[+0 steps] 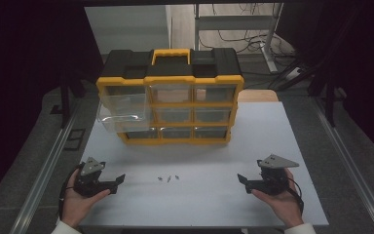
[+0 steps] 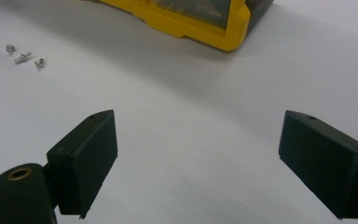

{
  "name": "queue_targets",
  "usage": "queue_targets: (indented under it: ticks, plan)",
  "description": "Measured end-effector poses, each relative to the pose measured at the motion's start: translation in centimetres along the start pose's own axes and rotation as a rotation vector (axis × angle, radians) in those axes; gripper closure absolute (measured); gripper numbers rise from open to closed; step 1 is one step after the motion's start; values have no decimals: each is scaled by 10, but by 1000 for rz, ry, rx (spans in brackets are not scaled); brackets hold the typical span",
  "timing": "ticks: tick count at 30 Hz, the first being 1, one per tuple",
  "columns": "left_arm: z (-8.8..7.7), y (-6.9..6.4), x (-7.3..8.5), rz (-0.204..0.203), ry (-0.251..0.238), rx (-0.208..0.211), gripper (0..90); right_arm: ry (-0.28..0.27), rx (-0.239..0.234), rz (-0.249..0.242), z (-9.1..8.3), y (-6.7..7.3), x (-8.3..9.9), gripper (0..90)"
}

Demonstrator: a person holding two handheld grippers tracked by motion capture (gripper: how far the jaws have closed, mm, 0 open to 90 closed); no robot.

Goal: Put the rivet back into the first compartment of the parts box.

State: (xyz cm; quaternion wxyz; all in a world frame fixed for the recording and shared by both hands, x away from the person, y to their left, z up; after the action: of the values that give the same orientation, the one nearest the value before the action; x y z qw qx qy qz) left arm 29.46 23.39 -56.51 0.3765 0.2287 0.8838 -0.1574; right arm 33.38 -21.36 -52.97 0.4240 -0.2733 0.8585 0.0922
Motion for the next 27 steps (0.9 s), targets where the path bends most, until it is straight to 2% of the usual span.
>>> queue_targets:
  ticks: [16, 21, 23, 27]
  plan:
    - [-7, 3, -4, 15, -22, 1, 135, 14, 4, 8, 1, 2, 2, 118]
    - [-3, 2, -9, 37, -20, 22, 149, 21, 12, 13, -2, -1, 7, 119]
    - [-1, 1, -9, 55, -9, 43, 151, 21, 17, 22, -3, -4, 9, 119]
    - [2, 0, -8, 54, 4, 58, 151, 25, 20, 14, -2, -5, 10, 119]
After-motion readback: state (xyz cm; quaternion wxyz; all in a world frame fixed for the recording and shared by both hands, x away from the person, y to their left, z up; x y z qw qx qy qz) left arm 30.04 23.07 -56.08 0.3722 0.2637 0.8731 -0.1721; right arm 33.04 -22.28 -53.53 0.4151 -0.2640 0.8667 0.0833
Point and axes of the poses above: each handheld gripper's, and its own axes: z roughly forward along the jaws, x roughly out of its underside, y roughly to its left, the point moved 9 cm from there along z, roughly forward along the jaws, and after that the axes turned 6 degrees about x, right-handed, at the moved point
